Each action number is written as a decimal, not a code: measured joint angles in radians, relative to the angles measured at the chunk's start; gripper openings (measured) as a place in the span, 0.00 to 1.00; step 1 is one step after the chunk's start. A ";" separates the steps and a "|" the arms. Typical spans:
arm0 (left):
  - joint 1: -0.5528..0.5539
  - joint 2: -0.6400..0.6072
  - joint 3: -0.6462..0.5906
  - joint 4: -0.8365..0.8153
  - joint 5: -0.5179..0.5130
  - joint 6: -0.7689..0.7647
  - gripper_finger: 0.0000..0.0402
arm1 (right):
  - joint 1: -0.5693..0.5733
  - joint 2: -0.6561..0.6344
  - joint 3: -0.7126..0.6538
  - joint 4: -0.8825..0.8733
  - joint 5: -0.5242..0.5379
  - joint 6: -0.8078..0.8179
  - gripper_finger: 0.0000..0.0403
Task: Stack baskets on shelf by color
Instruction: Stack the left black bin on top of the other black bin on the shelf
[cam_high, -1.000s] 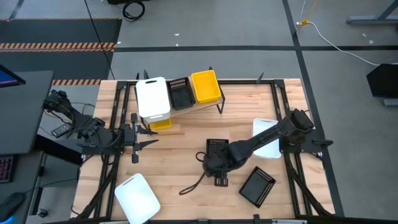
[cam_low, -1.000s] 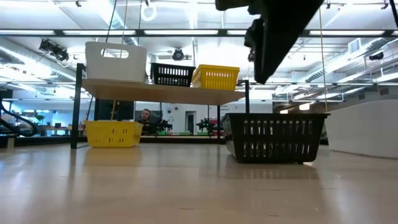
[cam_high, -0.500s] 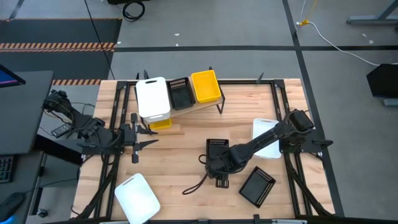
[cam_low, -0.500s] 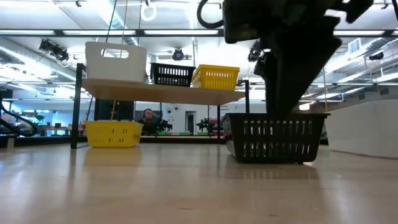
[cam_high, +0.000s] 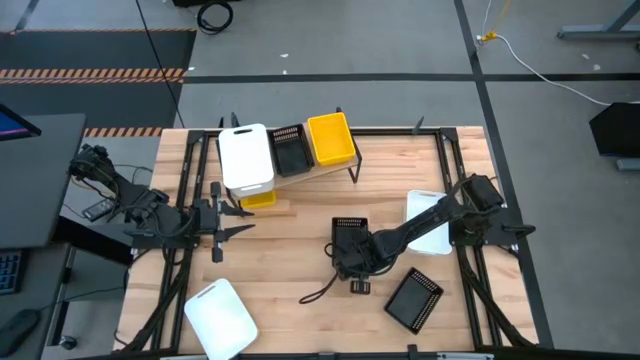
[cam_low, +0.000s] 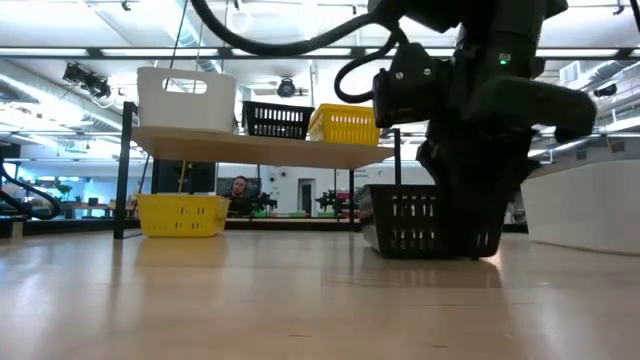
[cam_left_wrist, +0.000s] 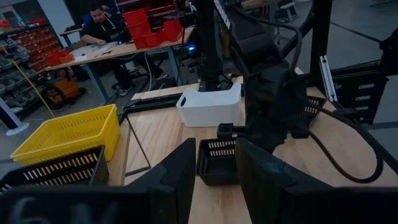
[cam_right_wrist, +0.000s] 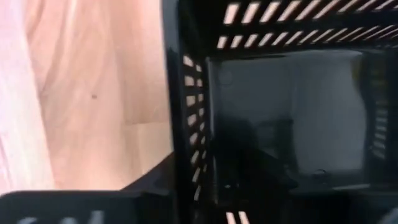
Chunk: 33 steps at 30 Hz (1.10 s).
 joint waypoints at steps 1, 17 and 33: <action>0.000 0.000 0.000 0.000 0.000 0.000 0.30 | -0.003 0.000 0.000 0.001 0.001 0.000 0.26; 0.000 0.000 0.000 0.000 0.000 0.001 0.30 | -0.022 0.001 0.152 0.051 0.034 -0.255 0.02; 0.000 0.000 0.000 0.000 0.000 0.002 0.30 | -0.166 0.001 0.656 -0.262 0.230 -0.685 0.01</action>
